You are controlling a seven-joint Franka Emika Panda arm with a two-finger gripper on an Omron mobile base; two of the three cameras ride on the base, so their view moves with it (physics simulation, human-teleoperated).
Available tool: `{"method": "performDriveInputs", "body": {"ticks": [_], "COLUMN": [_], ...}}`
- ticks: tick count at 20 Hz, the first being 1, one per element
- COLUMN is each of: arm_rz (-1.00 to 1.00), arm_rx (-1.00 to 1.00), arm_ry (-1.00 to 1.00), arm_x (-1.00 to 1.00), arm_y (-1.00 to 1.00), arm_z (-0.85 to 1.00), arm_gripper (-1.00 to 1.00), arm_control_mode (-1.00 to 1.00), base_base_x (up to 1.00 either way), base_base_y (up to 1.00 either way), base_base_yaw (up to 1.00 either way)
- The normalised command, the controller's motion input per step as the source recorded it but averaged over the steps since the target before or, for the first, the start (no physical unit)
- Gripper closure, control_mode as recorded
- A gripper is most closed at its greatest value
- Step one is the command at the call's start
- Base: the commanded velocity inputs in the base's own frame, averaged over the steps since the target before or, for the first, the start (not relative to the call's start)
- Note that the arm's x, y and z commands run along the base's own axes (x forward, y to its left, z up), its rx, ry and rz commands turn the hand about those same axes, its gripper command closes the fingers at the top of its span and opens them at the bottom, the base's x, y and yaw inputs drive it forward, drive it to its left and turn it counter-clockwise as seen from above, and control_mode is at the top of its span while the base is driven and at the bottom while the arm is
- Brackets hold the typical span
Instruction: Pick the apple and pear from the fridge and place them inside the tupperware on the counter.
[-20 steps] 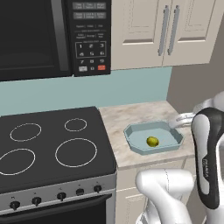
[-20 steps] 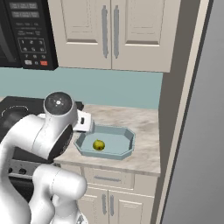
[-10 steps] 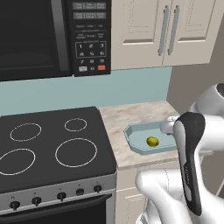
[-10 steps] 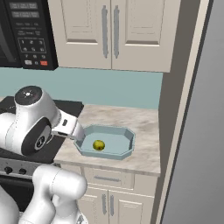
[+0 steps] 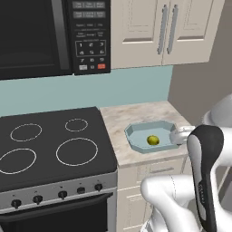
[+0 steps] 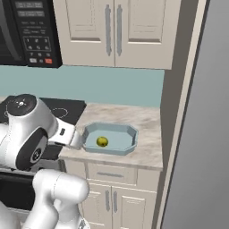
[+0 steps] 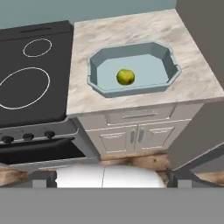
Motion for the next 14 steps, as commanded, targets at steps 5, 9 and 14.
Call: {"method": "performDriveInputs", "body": {"ticks": [5, 9, 14], "arm_rz": [0.00, 0.00, 0.00], "arm_rx": [0.00, 0.00, 0.00], "arm_ry": [0.00, 0.00, 0.00], "arm_x": [0.00, 0.00, 0.00], "arm_y": [0.00, 0.00, 0.00], "arm_z": [0.00, 0.00, 0.00], "arm_gripper": [-1.00, -1.00, -1.00], "arm_control_mode": [1.00, 1.00, 1.00], "base_base_x": [-0.99, -0.89, -0.25], "base_base_y": [0.00, -0.09, -0.51], "base_base_yaw": [-0.24, -0.53, -0.61]}}
